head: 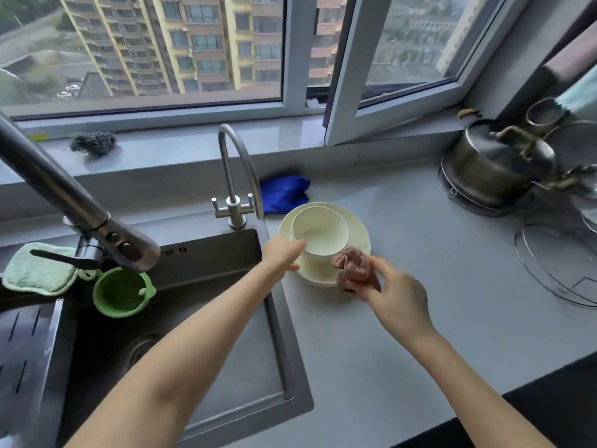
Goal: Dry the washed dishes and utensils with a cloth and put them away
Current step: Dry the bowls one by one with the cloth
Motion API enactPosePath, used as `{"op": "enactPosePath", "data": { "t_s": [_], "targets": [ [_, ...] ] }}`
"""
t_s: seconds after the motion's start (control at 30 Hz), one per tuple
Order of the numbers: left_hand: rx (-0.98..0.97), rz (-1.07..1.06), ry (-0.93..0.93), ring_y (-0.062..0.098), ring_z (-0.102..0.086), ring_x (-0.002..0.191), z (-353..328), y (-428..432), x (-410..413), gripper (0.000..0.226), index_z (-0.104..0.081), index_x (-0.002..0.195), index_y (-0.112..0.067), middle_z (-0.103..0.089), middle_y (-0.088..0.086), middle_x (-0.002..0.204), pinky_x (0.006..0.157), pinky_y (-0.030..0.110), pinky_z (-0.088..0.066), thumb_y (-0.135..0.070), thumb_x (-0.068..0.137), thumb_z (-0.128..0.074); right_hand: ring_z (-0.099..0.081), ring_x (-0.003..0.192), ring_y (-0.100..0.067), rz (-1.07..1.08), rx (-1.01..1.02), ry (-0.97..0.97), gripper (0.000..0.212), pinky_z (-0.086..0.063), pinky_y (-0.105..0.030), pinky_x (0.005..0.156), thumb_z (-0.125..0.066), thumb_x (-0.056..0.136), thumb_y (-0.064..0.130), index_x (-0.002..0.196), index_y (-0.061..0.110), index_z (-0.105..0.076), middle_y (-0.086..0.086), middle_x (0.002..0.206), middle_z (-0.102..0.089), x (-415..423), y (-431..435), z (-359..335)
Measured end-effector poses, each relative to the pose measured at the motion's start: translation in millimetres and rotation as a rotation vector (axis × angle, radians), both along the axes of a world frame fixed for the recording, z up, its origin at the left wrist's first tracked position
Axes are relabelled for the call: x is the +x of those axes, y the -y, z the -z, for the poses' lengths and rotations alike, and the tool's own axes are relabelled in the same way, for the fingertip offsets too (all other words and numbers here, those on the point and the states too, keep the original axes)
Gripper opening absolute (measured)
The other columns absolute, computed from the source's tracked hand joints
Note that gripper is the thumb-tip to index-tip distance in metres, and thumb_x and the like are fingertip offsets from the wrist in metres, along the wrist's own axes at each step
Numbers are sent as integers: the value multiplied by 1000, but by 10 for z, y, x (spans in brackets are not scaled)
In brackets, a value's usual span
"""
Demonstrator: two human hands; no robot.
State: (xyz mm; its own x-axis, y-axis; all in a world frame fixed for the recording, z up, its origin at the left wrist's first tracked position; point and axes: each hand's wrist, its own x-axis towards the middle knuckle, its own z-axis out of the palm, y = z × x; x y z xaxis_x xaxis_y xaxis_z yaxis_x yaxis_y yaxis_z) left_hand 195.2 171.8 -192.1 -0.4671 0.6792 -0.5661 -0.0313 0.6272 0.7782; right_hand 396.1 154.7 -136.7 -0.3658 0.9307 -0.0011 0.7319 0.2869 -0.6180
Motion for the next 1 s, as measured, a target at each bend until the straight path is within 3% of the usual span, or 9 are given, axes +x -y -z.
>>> {"op": "enactPosePath", "data": {
  "t_s": [0.07, 0.13, 0.2, 0.33, 0.43, 0.57, 0.73, 0.83, 1.0],
  "targets": [
    [-52, -8, 12, 28, -63, 73, 55, -161, 92, 18, -53, 104, -5, -57, 12, 98, 58, 31, -58, -8, 86, -55, -65, 91, -9, 70, 23, -66, 33, -44, -24, 69, -82, 70, 33, 100, 31, -68, 19, 105, -68, 88, -114, -81],
    [-95, -24, -22, 31, -64, 66, 109, -270, 128, 16, -54, 98, -3, -61, 17, 106, 47, 30, -54, -1, 83, -49, -63, 84, -2, 156, -84, -155, 34, -47, -26, 72, -85, 63, 35, 88, 27, -64, 18, 94, -68, 153, -237, -117],
    [-112, -103, 38, 36, -63, 65, 143, -351, 130, 23, -53, 103, -4, -58, 19, 111, 51, 37, -57, 5, 84, -43, -63, 79, -8, 187, -161, -165, 39, -49, -28, 69, -86, 60, 33, 83, 21, -58, 10, 83, -66, 218, -351, -147],
    [-125, -222, 259, 52, -59, 99, 84, -430, 101, 48, -42, 130, -1, -48, 28, 126, 26, 42, -44, 16, 84, -40, -60, 82, -6, 149, -244, -226, 47, -43, -12, 60, -86, 63, 24, 93, 18, -50, 7, 88, -61, 314, -470, -175],
    [-112, -196, 313, 49, -62, 87, -130, -371, 147, 51, -38, 130, 0, -47, 29, 118, 37, 44, -51, 18, 83, -31, -59, 84, -2, 161, -291, -263, 53, -42, -15, 65, -87, 63, 34, 98, 20, -50, 10, 90, -60, 358, -534, -208],
    [-51, -230, 443, 38, -66, 60, -424, -57, 160, 47, -37, 126, 1, -51, 23, 94, 52, 40, -58, 15, 81, -30, -68, 84, -16, 210, -426, -426, 51, -54, -32, 77, -78, 64, 50, 96, 17, -57, -2, 91, -68, 339, -607, -292],
    [24, -377, 473, 39, -63, 81, -541, 604, 56, 38, -43, 115, -5, -57, 19, 100, 75, 51, -55, 3, 78, -35, -67, 72, -22, 140, -690, -683, 6, -52, -34, 70, -66, 82, 3, 87, 4, -63, -10, 77, -68, 173, -598, -461],
    [20, -348, 174, 30, -56, 82, -499, 1036, -75, 25, -49, 99, -14, -55, 12, 97, 66, 39, -53, -19, 75, -45, -66, 76, -24, -68, -658, -613, 9, -52, -38, 77, -65, 81, -3, 87, 4, -63, -12, 79, -69, 12, -491, -498],
    [-271, 215, -916, 30, -56, 84, -306, 1581, -210, 52, -47, 104, -18, -46, 2, 94, 65, 32, -36, -54, 67, -46, -63, 74, -15, -457, -245, -259, 22, -48, -29, 70, -63, 81, 2, 77, 21, -53, 0, 74, -64, -344, -139, -430]
  ]
}}
